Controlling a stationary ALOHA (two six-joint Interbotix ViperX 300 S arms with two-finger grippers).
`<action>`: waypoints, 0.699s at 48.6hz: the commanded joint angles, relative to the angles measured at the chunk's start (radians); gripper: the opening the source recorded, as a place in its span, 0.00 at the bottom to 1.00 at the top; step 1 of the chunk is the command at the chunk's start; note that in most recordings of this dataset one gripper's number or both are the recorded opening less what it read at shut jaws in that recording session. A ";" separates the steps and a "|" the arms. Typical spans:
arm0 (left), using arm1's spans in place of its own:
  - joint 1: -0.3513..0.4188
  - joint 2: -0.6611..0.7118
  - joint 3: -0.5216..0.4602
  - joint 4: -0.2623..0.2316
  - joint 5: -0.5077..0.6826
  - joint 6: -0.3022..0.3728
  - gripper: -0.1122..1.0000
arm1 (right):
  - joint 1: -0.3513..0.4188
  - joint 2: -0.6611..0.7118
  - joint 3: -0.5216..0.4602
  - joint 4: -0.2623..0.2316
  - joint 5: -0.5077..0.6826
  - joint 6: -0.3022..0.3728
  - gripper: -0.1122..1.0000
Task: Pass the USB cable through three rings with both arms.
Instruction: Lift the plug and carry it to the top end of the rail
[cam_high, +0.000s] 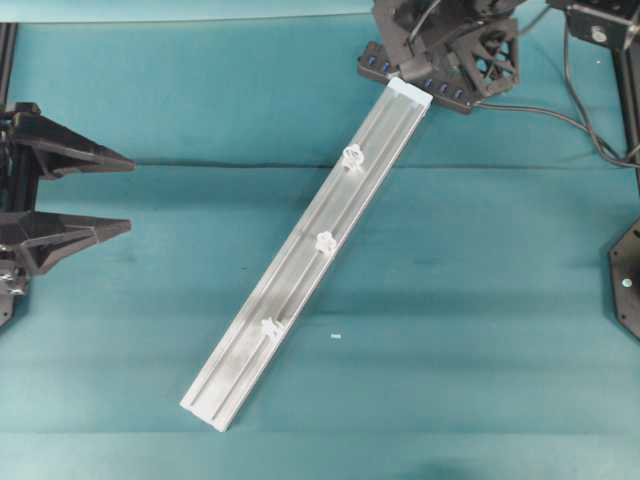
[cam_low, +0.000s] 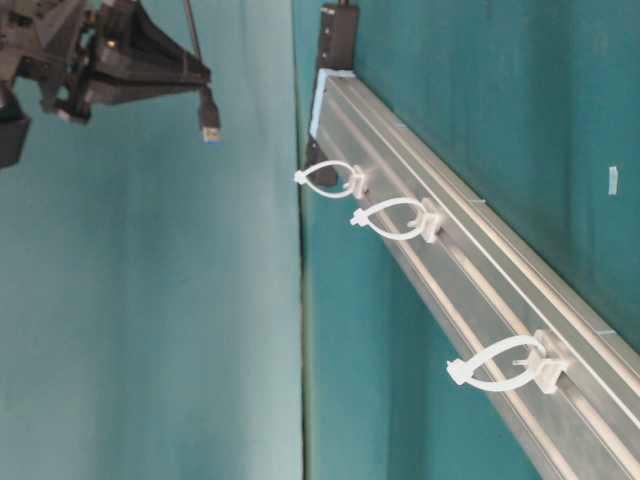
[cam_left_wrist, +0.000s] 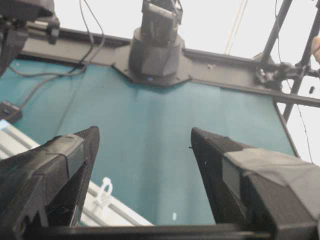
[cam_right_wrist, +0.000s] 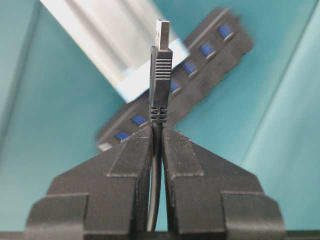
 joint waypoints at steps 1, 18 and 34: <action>-0.002 0.005 -0.029 0.002 -0.005 -0.003 0.83 | 0.003 0.025 -0.003 -0.005 -0.017 -0.058 0.17; -0.002 0.005 -0.029 0.002 -0.003 -0.023 0.83 | 0.029 0.051 0.057 -0.005 -0.158 -0.213 0.17; -0.002 0.026 -0.031 0.002 0.000 -0.031 0.83 | 0.049 0.078 0.091 -0.005 -0.235 -0.278 0.17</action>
